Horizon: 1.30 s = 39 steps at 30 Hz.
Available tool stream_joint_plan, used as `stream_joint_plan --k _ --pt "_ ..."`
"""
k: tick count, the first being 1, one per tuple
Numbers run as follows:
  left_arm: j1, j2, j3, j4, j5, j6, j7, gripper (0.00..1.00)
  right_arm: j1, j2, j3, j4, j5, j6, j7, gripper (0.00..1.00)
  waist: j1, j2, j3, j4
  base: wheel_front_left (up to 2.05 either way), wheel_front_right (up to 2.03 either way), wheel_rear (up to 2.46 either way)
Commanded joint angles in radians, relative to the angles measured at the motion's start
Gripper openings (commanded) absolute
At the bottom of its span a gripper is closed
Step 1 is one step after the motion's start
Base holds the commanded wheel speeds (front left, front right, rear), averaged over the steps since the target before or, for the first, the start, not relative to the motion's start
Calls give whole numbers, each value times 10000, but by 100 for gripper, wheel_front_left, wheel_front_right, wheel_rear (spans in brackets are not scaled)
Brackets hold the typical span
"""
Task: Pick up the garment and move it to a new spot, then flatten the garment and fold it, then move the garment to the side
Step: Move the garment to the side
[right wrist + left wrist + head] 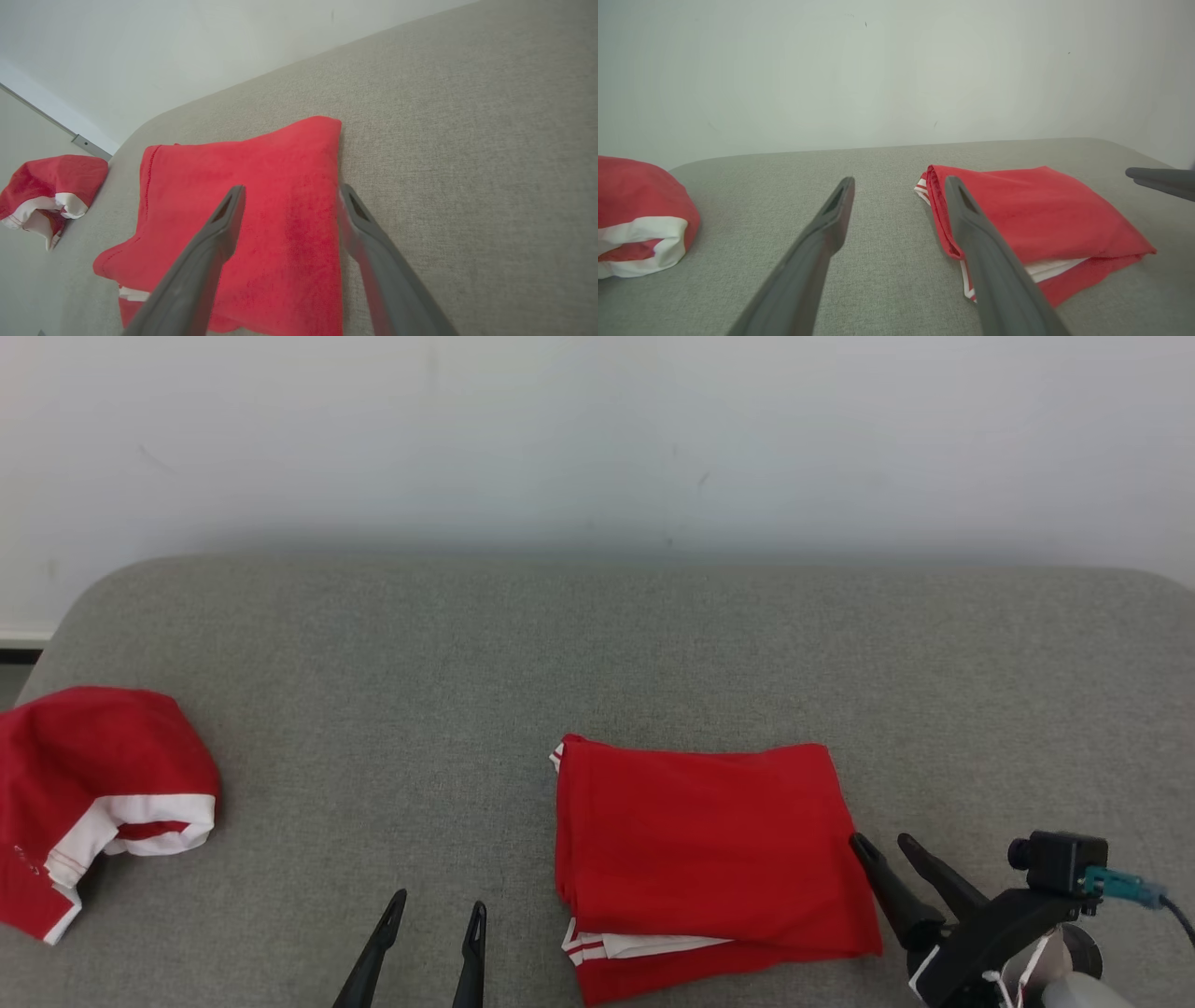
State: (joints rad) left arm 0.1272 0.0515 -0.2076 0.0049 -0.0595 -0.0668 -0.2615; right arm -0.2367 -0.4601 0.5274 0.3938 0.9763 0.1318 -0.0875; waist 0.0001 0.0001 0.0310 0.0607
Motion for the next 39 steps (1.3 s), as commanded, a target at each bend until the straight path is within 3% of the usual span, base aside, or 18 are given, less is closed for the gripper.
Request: stream_joint_plan --k 1,7,16,17,18,19,20,31,39 --pt "-143 -16 -18 -52 50 -14 -36 100 -157 -106 74 0 221 -25 75 100 -1 -1 398 265 0 0 0" --pt "-572 -15 -108 -87 79 -51 -36 100 -937 -736 544 259 2056 -25 1210 100 -1 -1 1080 461 0 0 0" --pt "-962 -17 -135 -25 32 -37 -36 100 -1595 -1214 1161 355 3481 -25 2457 100 -1 -1 1605 523 0 0 0" --pt "-1050 -18 -137 -36 24 -19 -36 100 -1684 -1248 1268 343 3661 -25 2567 88 -1 -1 1692 512 0 0 0" --pt "-1100 -18 -154 -38 21 -19 -36 100 -1743 -1275 1317 325 3714 -25 2556 45 -1 -1 1733 506 0 0 0" --pt "-1136 -18 -171 -34 20 -25 -36 100 -1806 -1292 1376 282 3721 -25 2514 29 -1 -1 1761 499 0 0 0" --pt "-1145 -18 -182 -30 18 -29 -36 100 -1884 -1330 1446 199 3630 -25 2417 0 -1 -1 1784 490 0 0 0" --pt "-1298 -4 -101 -199 137 -56 -36 100 -2572 -1797 2025 -104 3123 -25 1373 0 -1 -1 2067 96 0 0 0" --pt "-1598 235 -59 -469 270 -227 -30 100 -3448 -1750 2668 -80 2299 -25 -229 0 -1 -1 2436 -926 0 0 0"
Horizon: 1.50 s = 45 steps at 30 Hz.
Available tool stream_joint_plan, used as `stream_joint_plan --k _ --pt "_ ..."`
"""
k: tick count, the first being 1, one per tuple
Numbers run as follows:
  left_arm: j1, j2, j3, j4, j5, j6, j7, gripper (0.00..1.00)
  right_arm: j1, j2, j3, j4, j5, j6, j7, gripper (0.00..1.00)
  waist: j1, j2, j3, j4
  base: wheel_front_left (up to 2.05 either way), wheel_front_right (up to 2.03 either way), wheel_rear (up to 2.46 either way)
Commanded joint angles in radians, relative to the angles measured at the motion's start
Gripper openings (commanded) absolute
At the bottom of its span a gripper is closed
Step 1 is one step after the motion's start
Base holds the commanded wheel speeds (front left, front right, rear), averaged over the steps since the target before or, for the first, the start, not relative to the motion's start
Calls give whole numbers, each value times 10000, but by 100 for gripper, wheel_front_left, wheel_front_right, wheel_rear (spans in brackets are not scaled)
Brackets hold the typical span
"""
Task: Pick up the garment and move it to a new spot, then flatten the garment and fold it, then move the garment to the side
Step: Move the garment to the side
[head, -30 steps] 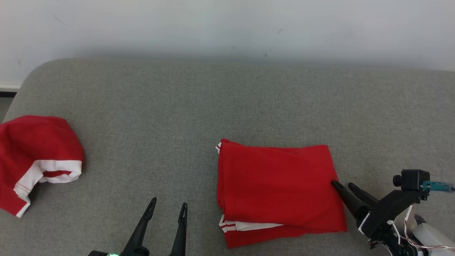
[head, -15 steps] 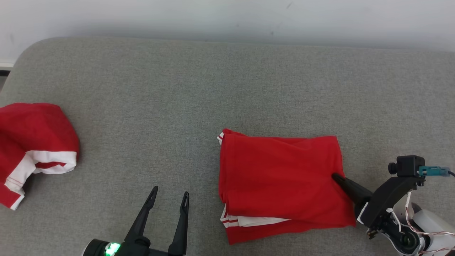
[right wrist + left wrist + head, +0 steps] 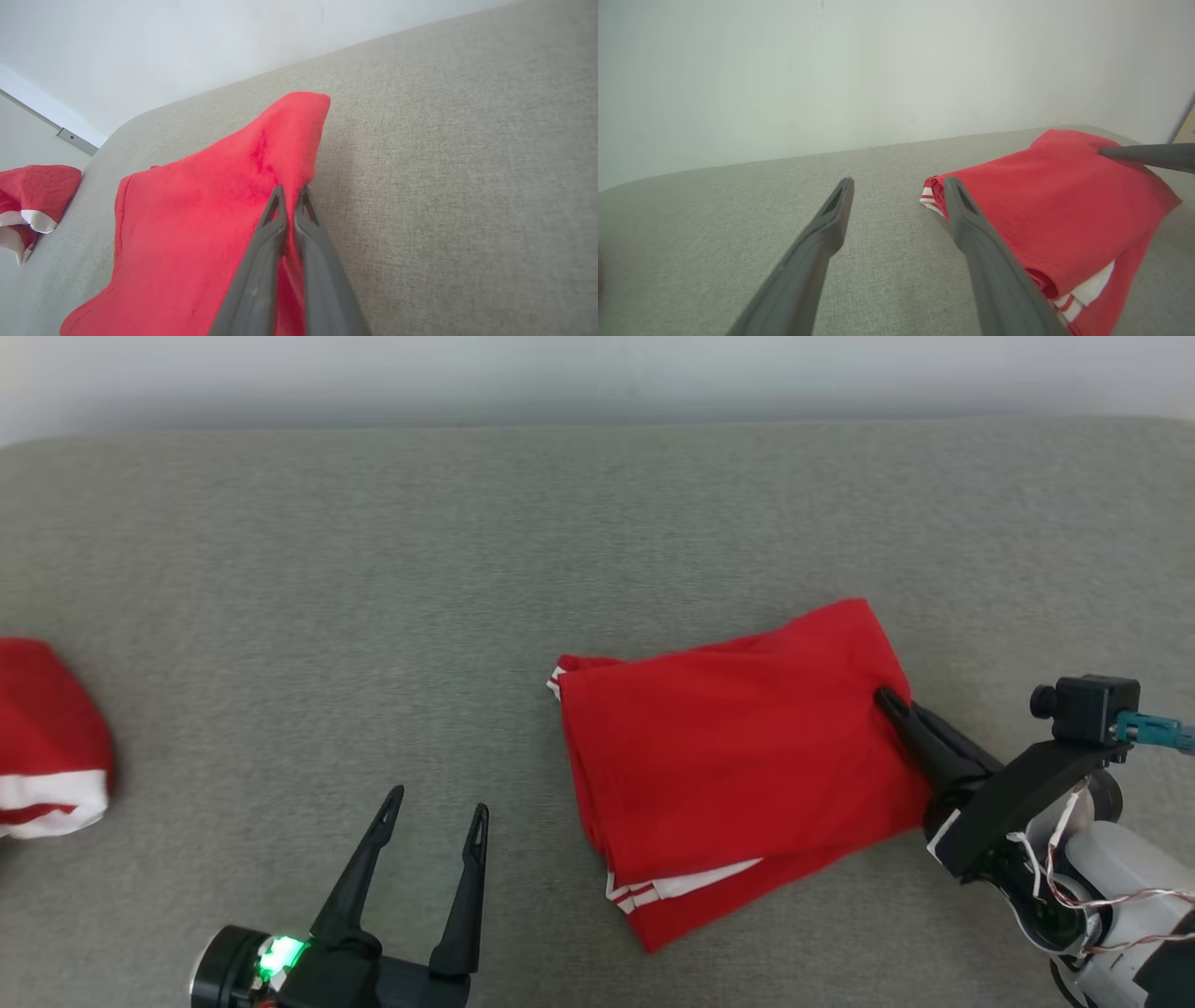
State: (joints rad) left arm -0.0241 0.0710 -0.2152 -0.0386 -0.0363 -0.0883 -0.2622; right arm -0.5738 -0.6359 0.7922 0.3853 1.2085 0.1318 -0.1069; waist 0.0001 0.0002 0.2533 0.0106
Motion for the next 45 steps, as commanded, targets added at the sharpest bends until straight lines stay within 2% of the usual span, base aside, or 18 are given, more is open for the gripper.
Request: stream_joint_plan --k 1,8,17,29,34,39,45 --pt "-115 57 6 -53 1 -46 -22 100 -140 30 99 63 -38 -25 -182 0 -1 -2 242 -572 0 0 0" --pt "-396 378 40 -395 144 -129 -21 100 -837 228 640 458 -147 -26 -1041 0 -1 -2 630 -1734 0 0 0" --pt "-724 916 -67 -742 254 -226 8 100 -1249 534 927 780 165 -26 -1525 0 -1 -2 1229 -3183 0 0 0" --pt "-643 1501 -227 -1423 275 -244 679 100 -854 925 302 698 -117 -26 -1594 0 -1 -2 1410 -4695 0 0 0" --pt "-954 1609 -358 -1761 156 -282 956 100 -1166 968 268 889 -493 -26 -1596 0 -1 -2 1624 -4896 0 0 0" --pt "-1325 1644 -546 -2112 100 -331 1224 100 -1722 936 328 1126 -867 -26 -1597 0 -1 -2 2000 -4810 0 0 0" --pt "-2182 1696 -1087 -2690 87 -364 1650 100 -2615 363 22 1510 -1168 -26 -1598 0 -1 -2 2756 -4313 0 0 0"
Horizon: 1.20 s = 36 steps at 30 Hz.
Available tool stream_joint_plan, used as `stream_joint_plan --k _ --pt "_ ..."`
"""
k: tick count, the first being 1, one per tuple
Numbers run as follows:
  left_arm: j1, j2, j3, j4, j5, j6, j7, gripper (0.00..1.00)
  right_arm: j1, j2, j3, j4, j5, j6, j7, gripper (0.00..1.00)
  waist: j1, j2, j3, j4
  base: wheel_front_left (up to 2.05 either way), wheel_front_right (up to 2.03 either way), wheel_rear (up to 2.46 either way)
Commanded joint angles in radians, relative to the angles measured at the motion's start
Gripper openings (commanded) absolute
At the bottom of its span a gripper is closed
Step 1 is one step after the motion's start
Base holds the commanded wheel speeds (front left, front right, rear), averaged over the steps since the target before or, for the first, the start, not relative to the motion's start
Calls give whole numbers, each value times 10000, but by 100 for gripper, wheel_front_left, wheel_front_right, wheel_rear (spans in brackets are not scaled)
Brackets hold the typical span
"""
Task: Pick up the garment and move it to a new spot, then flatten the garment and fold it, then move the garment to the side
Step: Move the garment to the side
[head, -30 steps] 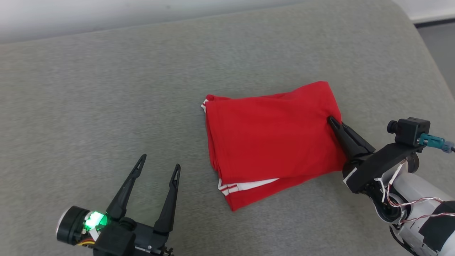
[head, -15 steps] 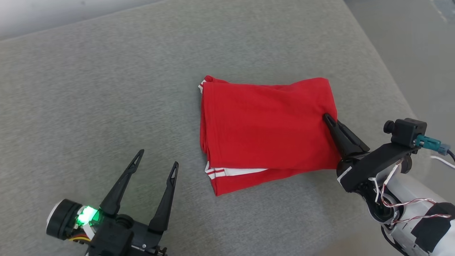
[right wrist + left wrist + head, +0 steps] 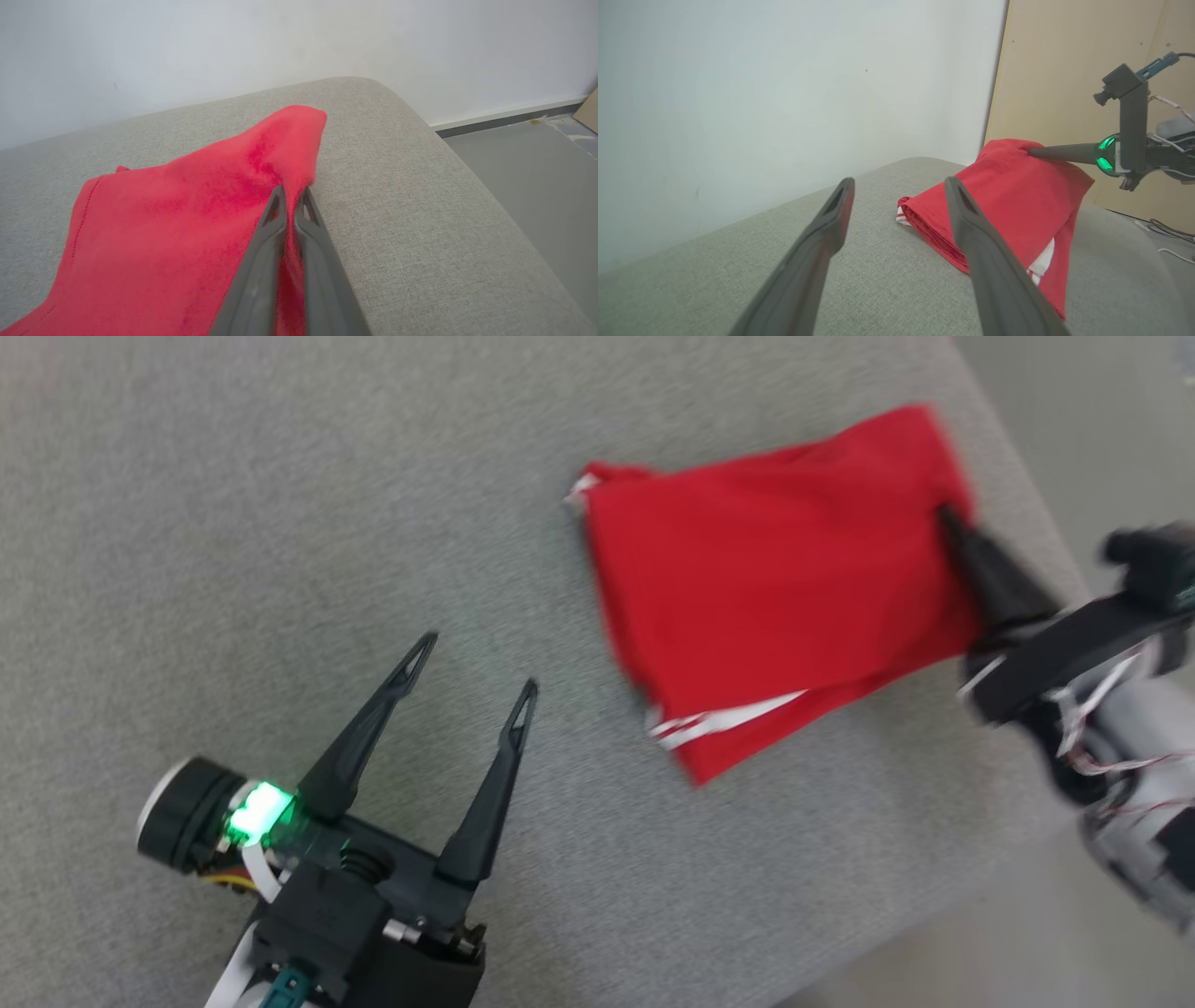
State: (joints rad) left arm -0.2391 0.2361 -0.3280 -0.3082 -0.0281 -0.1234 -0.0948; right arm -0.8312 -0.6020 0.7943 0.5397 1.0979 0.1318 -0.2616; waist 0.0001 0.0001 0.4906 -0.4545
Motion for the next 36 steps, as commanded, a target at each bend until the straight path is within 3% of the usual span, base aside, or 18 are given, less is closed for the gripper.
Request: stream_joint_plan --k 1,9,13,27,36 --pt "-160 63 -32 -74 0 -23 2 100 -150 -78 -76 54 -40 -26 -49 0 -1 -1 494 428 0 0 0" --pt "-746 90 -272 -724 -59 -24 42 100 -844 -1518 -1066 728 -285 -26 -35 0 -1 -1 1279 1109 0 0 0" --pt "-876 141 -289 -1012 -16 -11 74 100 -1025 -1944 -1557 913 -187 -26 -34 0 -1 -1 1531 1247 0 0 0" --pt "-1306 297 -516 -1250 -24 44 127 100 -1716 -2598 -2471 2596 -1054 -26 -31 0 -1 -1 2050 1857 0 0 0" --pt "-1512 167 -617 -1266 -172 85 15 100 -2424 -2461 -3037 4115 -2101 -26 -33 1 -1 -1 2093 2253 0 0 0"
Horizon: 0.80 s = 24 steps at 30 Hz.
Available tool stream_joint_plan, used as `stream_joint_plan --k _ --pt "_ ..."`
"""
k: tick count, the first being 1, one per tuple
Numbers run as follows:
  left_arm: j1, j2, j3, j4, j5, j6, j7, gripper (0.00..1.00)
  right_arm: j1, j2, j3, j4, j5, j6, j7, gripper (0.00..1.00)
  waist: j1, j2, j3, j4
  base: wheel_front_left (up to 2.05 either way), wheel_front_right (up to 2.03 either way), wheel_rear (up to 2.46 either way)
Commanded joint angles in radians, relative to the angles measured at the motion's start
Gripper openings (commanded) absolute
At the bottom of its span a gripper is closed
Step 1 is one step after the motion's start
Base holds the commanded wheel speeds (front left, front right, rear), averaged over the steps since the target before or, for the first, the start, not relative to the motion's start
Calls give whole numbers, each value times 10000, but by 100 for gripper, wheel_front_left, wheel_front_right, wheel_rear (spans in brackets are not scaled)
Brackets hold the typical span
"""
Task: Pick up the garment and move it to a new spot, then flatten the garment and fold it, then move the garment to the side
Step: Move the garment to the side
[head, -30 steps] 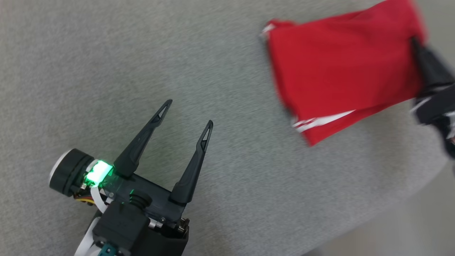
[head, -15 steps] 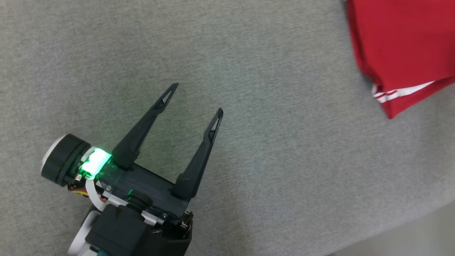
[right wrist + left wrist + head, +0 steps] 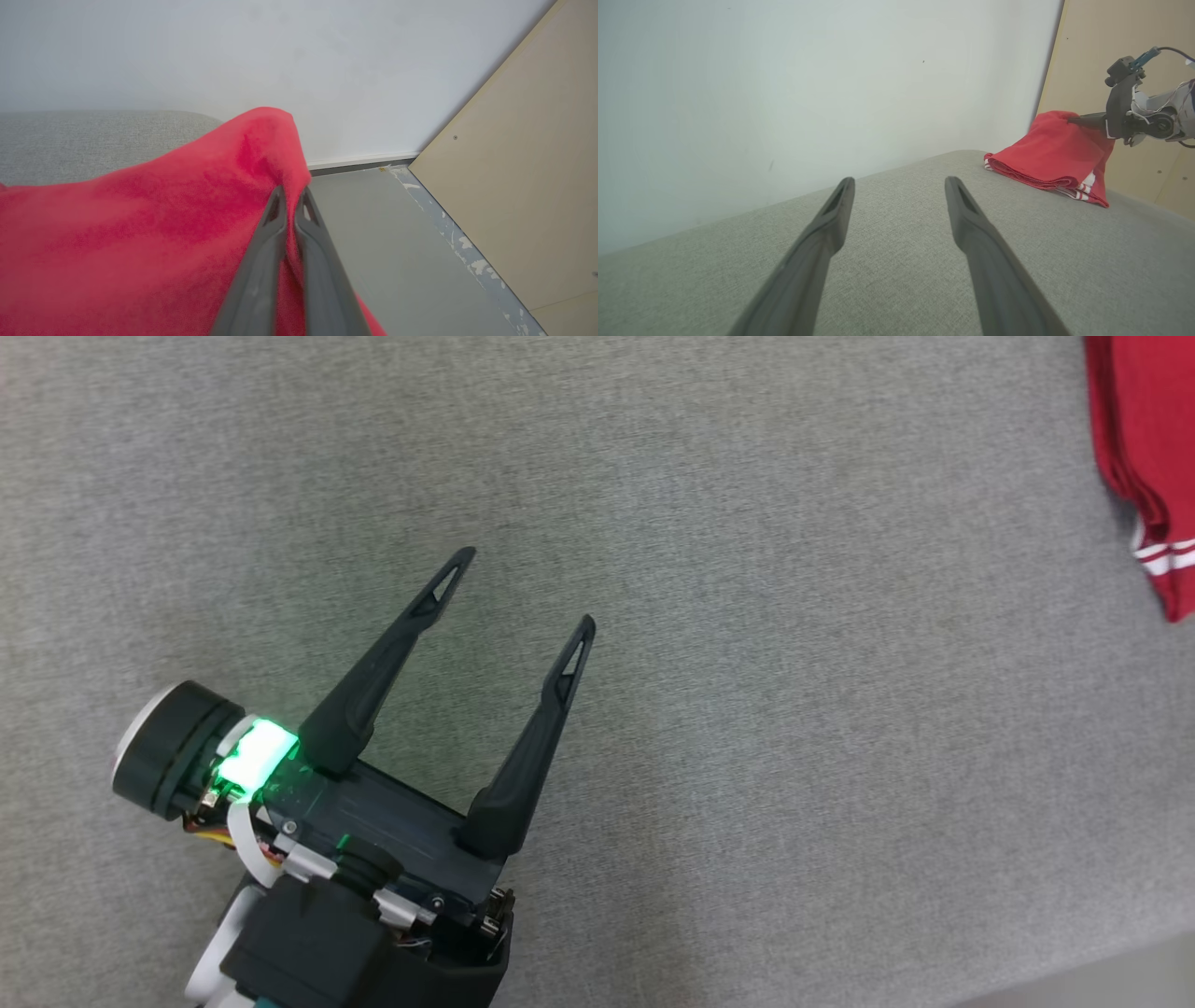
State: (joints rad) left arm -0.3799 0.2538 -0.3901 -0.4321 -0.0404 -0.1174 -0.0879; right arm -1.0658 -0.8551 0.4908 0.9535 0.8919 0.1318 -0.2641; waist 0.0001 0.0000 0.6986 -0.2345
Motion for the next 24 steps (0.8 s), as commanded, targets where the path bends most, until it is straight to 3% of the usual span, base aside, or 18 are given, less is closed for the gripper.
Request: stream_joint_plan --k 1,2,9,15,24 --pt "-109 -7 -8 -12 -62 23 -77 100 -121 179 -80 119 -176 -26 -7 27 -1 0 8 88 0 0 0" --pt "-115 -20 -14 22 -73 31 -88 100 -163 254 -171 281 -318 -26 -7 100 -1 0 -6 131 0 0 0" --pt "-33 -181 -19 320 -236 209 -359 100 -399 632 -1483 126 -2241 -26 -7 100 -1 0 -298 437 0 0 0" --pt "394 -783 301 733 -1164 622 -589 100 664 1715 -2325 -1728 -2991 -26 -7 100 -1 0 -996 823 0 0 0" --pt "1042 -1291 1115 1697 -2200 1286 -1000 100 2923 3536 -2369 -4686 -4337 -26 -7 100 -1 0 -2299 1585 0 0 0"
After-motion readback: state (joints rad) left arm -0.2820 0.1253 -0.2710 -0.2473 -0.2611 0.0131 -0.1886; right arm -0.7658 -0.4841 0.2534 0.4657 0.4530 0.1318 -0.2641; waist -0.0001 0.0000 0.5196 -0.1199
